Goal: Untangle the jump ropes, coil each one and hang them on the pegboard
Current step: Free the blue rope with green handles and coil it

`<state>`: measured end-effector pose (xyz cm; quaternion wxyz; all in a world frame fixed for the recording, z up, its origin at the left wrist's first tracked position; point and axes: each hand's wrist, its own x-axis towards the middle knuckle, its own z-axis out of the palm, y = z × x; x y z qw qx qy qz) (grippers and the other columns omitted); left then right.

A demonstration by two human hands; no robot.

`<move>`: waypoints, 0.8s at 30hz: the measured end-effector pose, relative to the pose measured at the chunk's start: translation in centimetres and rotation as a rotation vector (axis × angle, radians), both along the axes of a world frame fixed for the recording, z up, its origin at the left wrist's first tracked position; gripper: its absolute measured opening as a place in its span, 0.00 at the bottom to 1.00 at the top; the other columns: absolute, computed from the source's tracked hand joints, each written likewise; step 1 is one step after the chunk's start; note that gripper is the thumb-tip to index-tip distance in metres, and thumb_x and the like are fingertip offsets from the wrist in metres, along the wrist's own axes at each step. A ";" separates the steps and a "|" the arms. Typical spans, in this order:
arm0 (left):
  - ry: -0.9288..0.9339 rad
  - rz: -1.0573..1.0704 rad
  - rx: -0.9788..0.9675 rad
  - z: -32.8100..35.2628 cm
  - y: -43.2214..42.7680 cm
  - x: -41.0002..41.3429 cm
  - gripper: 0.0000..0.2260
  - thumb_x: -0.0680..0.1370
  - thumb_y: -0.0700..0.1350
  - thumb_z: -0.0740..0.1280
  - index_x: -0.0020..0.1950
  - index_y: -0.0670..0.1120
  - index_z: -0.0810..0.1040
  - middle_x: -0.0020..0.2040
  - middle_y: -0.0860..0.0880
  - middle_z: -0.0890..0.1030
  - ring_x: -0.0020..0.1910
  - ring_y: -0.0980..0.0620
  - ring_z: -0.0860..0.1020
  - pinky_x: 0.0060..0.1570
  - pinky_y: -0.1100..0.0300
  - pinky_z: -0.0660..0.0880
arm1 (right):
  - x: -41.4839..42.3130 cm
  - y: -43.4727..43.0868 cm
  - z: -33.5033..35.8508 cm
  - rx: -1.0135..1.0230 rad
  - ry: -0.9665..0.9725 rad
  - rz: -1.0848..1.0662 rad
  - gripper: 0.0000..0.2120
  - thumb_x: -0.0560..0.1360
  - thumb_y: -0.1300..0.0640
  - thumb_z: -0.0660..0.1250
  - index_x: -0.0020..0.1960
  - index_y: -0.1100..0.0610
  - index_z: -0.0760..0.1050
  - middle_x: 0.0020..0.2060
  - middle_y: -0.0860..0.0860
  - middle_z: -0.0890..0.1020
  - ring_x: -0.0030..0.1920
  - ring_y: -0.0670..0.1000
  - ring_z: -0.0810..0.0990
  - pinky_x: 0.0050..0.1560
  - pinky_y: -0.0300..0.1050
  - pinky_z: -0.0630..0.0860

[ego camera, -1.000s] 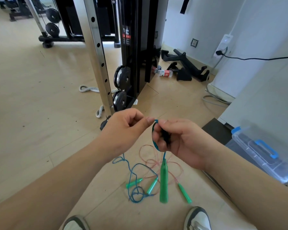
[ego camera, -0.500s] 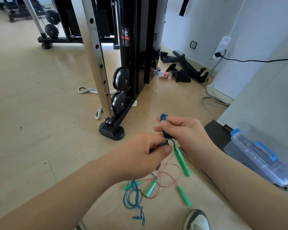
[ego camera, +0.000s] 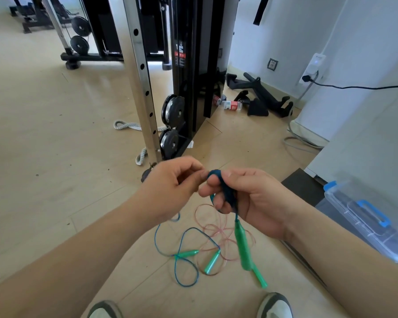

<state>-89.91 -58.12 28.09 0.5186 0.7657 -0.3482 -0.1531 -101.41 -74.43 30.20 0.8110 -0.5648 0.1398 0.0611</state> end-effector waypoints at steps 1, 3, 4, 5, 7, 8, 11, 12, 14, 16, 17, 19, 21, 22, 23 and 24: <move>0.036 -0.027 0.053 -0.5 -0.2 -0.4 0.10 0.82 0.40 0.67 0.44 0.52 0.82 0.36 0.46 0.82 0.32 0.57 0.77 0.35 0.61 0.75 | 0.1 0.1 0.0 0.057 -0.014 -0.047 0.13 0.82 0.57 0.60 0.53 0.65 0.79 0.49 0.63 0.86 0.38 0.52 0.83 0.37 0.41 0.78; 0.070 -0.114 0.233 -1.2 -0.5 -1.4 0.13 0.83 0.42 0.64 0.44 0.57 0.80 0.36 0.48 0.82 0.28 0.63 0.73 0.33 0.67 0.72 | 0.3 0.0 0.0 0.146 -0.035 -0.174 0.14 0.84 0.58 0.59 0.56 0.67 0.78 0.53 0.64 0.86 0.44 0.53 0.87 0.41 0.43 0.82; 0.046 -0.171 0.334 -1.3 -0.7 -1.9 0.11 0.84 0.46 0.63 0.46 0.57 0.81 0.37 0.49 0.82 0.28 0.63 0.74 0.33 0.66 0.73 | 0.4 -0.1 0.0 0.157 -0.044 -0.239 0.14 0.84 0.59 0.60 0.57 0.68 0.78 0.54 0.64 0.86 0.47 0.54 0.87 0.45 0.44 0.84; 0.003 -0.234 0.424 -1.5 -0.8 -2.4 0.09 0.84 0.49 0.62 0.49 0.54 0.81 0.38 0.49 0.82 0.30 0.61 0.75 0.36 0.63 0.74 | 0.5 -0.4 -0.2 0.135 -0.050 -0.291 0.14 0.84 0.59 0.60 0.57 0.69 0.79 0.55 0.64 0.86 0.50 0.55 0.87 0.49 0.44 0.85; -0.108 -0.347 0.532 -1.7 -0.8 -3.5 0.12 0.85 0.50 0.60 0.50 0.46 0.79 0.39 0.46 0.81 0.37 0.54 0.76 0.41 0.58 0.73 | 0.6 -1.2 -0.8 0.056 -0.048 -0.372 0.13 0.82 0.60 0.64 0.58 0.70 0.80 0.56 0.64 0.86 0.55 0.57 0.87 0.53 0.46 0.85; -0.152 -0.381 0.549 -1.7 -0.9 -3.9 0.13 0.85 0.50 0.60 0.48 0.44 0.78 0.38 0.46 0.80 0.38 0.50 0.75 0.41 0.55 0.72 | 0.6 -1.6 -1.2 0.014 -0.039 -0.409 0.14 0.81 0.60 0.67 0.58 0.70 0.80 0.55 0.64 0.86 0.56 0.58 0.87 0.54 0.46 0.84; -0.192 -0.394 0.551 -1.3 -1.4 -4.8 0.11 0.83 0.53 0.62 0.47 0.49 0.79 0.36 0.51 0.77 0.36 0.54 0.74 0.37 0.59 0.71 | 0.5 -2.7 -2.3 -0.239 0.008 -0.501 0.11 0.76 0.59 0.74 0.55 0.65 0.84 0.49 0.60 0.88 0.54 0.59 0.87 0.58 0.51 0.83; -0.151 -0.373 0.533 -1.1 -1.5 -4.9 0.09 0.83 0.53 0.63 0.48 0.51 0.80 0.37 0.53 0.78 0.36 0.57 0.74 0.36 0.63 0.70 | 0.5 -2.8 -2.4 -0.324 0.020 -0.501 0.09 0.77 0.59 0.75 0.53 0.63 0.85 0.47 0.59 0.89 0.52 0.58 0.88 0.59 0.53 0.83; -0.092 -0.345 0.489 -0.6 -1.7 -5.0 0.08 0.83 0.52 0.63 0.49 0.51 0.79 0.38 0.55 0.79 0.36 0.59 0.75 0.35 0.65 0.70 | 0.4 -2.8 -2.6 -0.421 0.030 -0.498 0.06 0.78 0.58 0.74 0.51 0.60 0.86 0.45 0.57 0.89 0.49 0.56 0.89 0.60 0.57 0.83; -0.120 -0.355 0.436 -0.1 -1.8 -5.0 0.07 0.82 0.51 0.63 0.49 0.51 0.78 0.39 0.53 0.81 0.39 0.56 0.77 0.39 0.58 0.75 | 0.3 -2.7 -2.8 -0.512 0.028 -0.507 0.05 0.78 0.57 0.75 0.48 0.59 0.86 0.43 0.56 0.89 0.47 0.56 0.88 0.57 0.58 0.84; -0.151 -0.362 0.406 0.1 -1.8 -4.9 0.06 0.82 0.51 0.63 0.50 0.52 0.79 0.40 0.52 0.81 0.39 0.54 0.77 0.40 0.56 0.76 | 0.3 -2.7 -3.0 -0.587 0.018 -0.492 0.07 0.77 0.56 0.75 0.46 0.60 0.86 0.41 0.58 0.87 0.45 0.57 0.88 0.55 0.58 0.84; -0.191 -0.352 0.301 0.7 -1.7 -4.2 0.04 0.81 0.48 0.66 0.51 0.51 0.80 0.38 0.52 0.80 0.37 0.55 0.76 0.39 0.57 0.74 | 0.2 -2.3 -3.1 -0.726 -0.022 -0.396 0.13 0.76 0.54 0.74 0.44 0.65 0.83 0.39 0.67 0.82 0.38 0.57 0.80 0.45 0.59 0.80; -0.253 -0.262 0.154 1.4 -1.6 -3.0 0.03 0.81 0.44 0.69 0.51 0.50 0.82 0.37 0.54 0.81 0.36 0.58 0.76 0.37 0.64 0.72 | 0.3 -1.8 -2.8 -0.726 -0.025 -0.299 0.12 0.77 0.54 0.72 0.43 0.63 0.84 0.37 0.67 0.80 0.37 0.52 0.75 0.42 0.52 0.75; -0.262 -0.194 0.092 1.9 -1.5 -2.5 0.02 0.80 0.43 0.70 0.50 0.49 0.83 0.36 0.55 0.81 0.35 0.59 0.76 0.36 0.70 0.70 | 0.4 -1.5 -2.5 -0.675 0.004 -0.266 0.10 0.79 0.55 0.71 0.43 0.60 0.86 0.35 0.63 0.83 0.37 0.51 0.77 0.43 0.50 0.77; -0.239 -0.131 0.043 2.3 -1.3 -2.0 0.01 0.80 0.42 0.72 0.49 0.47 0.84 0.35 0.56 0.81 0.34 0.61 0.77 0.36 0.72 0.69 | 0.5 -1.3 -2.2 -0.604 0.035 -0.238 0.11 0.81 0.56 0.69 0.43 0.56 0.87 0.35 0.60 0.85 0.37 0.51 0.79 0.44 0.47 0.79; -0.185 -0.089 0.006 2.6 -1.2 -1.6 0.01 0.79 0.41 0.73 0.48 0.45 0.84 0.33 0.58 0.81 0.32 0.63 0.77 0.35 0.74 0.69 | 0.5 -1.1 -2.0 -0.523 0.056 -0.210 0.14 0.82 0.56 0.67 0.42 0.54 0.88 0.35 0.58 0.86 0.38 0.53 0.79 0.44 0.47 0.79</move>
